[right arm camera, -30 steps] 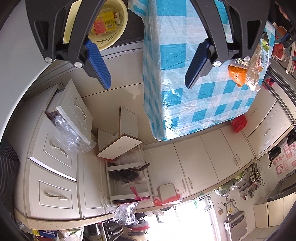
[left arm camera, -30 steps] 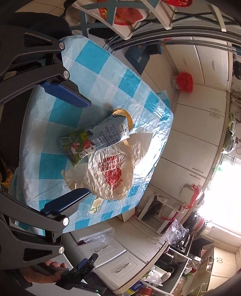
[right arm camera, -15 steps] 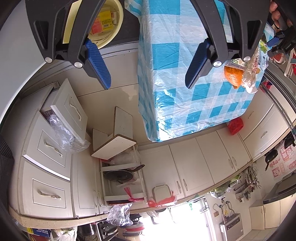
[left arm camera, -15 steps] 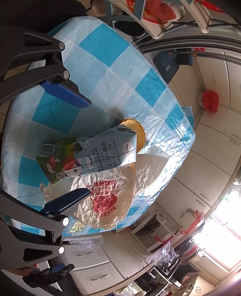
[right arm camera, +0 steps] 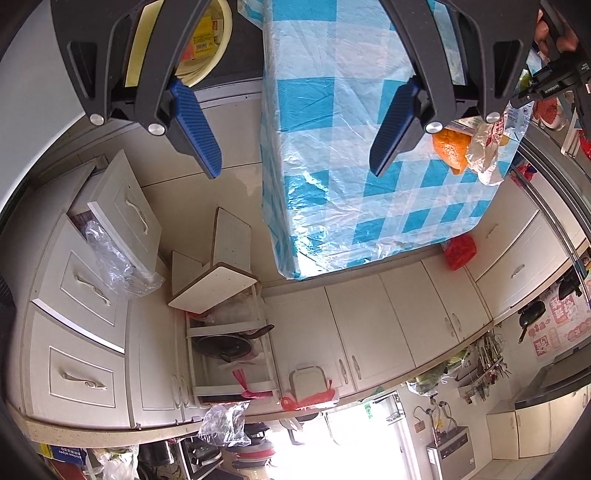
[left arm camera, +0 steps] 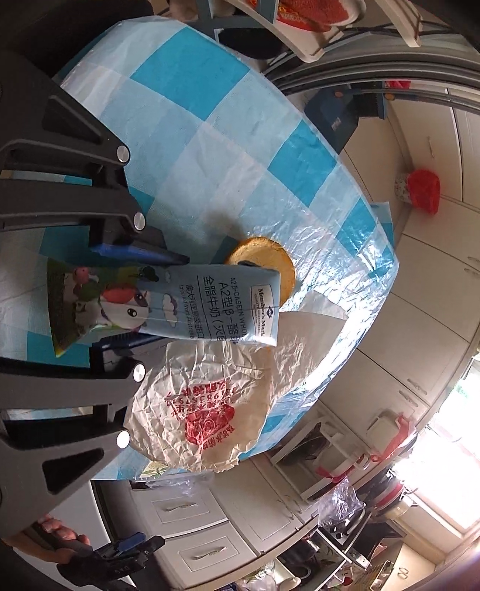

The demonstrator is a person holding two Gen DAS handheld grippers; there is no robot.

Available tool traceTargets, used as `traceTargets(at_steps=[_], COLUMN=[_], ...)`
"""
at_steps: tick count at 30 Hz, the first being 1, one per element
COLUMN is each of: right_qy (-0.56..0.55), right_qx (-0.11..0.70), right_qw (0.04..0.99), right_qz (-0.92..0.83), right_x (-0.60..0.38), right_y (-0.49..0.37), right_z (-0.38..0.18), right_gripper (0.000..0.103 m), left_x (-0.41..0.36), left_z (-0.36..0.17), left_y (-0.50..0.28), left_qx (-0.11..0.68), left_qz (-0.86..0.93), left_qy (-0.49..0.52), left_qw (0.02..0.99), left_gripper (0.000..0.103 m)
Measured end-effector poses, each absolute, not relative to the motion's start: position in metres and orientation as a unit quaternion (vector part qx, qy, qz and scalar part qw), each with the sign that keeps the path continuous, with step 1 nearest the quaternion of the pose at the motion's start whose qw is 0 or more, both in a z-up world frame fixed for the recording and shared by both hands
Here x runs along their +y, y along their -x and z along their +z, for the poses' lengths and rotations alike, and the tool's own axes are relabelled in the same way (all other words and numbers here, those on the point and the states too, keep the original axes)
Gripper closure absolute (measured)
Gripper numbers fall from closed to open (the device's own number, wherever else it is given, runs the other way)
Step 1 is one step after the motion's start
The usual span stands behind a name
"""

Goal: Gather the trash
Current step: 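Reach the left tool toward the white milk carton, then grasp the milk carton with the left tool while the right tool grasps the orange bread bun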

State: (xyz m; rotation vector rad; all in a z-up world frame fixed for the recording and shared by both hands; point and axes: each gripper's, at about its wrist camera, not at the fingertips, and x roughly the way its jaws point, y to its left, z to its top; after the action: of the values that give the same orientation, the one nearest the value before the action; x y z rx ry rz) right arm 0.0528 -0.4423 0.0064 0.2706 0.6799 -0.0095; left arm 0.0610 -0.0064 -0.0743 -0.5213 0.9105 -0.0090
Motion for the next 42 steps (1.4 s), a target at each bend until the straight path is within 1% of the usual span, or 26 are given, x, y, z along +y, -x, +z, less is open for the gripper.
traceTargets(at_steps=[3,7,12,16,21,22,26,30,31,32,33,34,36,37,39,40,42], right_qy=[-0.128,-0.112,-0.095,-0.059,0.096,0.113,0.155,0.23,0.247,0.257,0.25,0.243,0.225,0.218,0.189,0.166,0.117], right_qx=[0.314,0.265,0.237,0.284,0.326,0.336,0.369,0.402,0.409,0.419,0.423,0.43,0.441,0.446,0.454,0.457,0.46], right_qw=[0.941,0.957,0.948,0.905,0.873,0.869,0.849,0.823,0.817,0.811,0.811,0.811,0.808,0.807,0.808,0.808,0.812], right_qz=[0.006,0.045,0.19,0.31,0.348,0.346,0.346,0.33,0.322,0.316,0.319,0.316,0.319,0.319,0.326,0.332,0.34], right_x=[-0.434,-0.412,-0.344,-0.252,-0.144,-0.131,-0.093,-0.062,-0.058,-0.055,-0.054,-0.054,-0.058,-0.06,-0.064,-0.069,-0.081], right_y=[-0.051,-0.044,-0.031,-0.029,-0.035,-0.042,-0.074,-0.09,-0.094,-0.099,-0.103,-0.107,-0.115,-0.118,-0.12,-0.121,-0.123], right_z=[0.012,0.029,0.05,0.039,0.0,-0.006,-0.024,-0.049,-0.056,-0.061,-0.062,-0.062,-0.062,-0.063,-0.063,-0.061,-0.056], right_gripper=[0.024,0.024,0.024,0.024,0.024,0.027,0.043,0.048,0.051,0.056,0.057,0.062,0.075,0.084,0.09,0.096,0.098], left_x=[0.003,0.021,0.054,0.081,0.114,0.12,0.14,0.152,0.154,0.155,0.156,0.155,0.154,0.153,0.15,0.149,0.146], left_z=[-0.065,-0.052,-0.043,-0.041,-0.035,-0.034,-0.035,-0.039,-0.039,-0.04,-0.04,-0.04,-0.04,-0.039,-0.04,-0.04,-0.041], left_y=[-0.055,-0.04,-0.024,-0.017,-0.007,-0.004,0.005,0.008,0.008,0.008,0.008,0.008,0.008,0.007,0.007,0.006,0.005], left_qx=[0.422,0.403,0.389,0.378,0.358,0.354,0.345,0.343,0.342,0.341,0.339,0.338,0.335,0.335,0.334,0.334,0.335], left_qz=[-0.006,0.001,0.014,0.028,0.045,0.048,0.058,0.056,0.055,0.053,0.051,0.05,0.047,0.044,0.043,0.041,0.039], left_qy=[0.238,0.221,0.214,0.228,0.24,0.239,0.245,0.256,0.258,0.259,0.259,0.258,0.255,0.253,0.249,0.247,0.245], left_qw=[0.875,0.888,0.896,0.897,0.901,0.903,0.904,0.902,0.902,0.902,0.903,0.904,0.906,0.906,0.908,0.909,0.909], left_gripper=[0.074,0.074,0.074,0.074,0.074,0.074,0.074,0.074,0.074,0.074,0.074,0.074,0.074,0.074,0.074,0.074,0.074])
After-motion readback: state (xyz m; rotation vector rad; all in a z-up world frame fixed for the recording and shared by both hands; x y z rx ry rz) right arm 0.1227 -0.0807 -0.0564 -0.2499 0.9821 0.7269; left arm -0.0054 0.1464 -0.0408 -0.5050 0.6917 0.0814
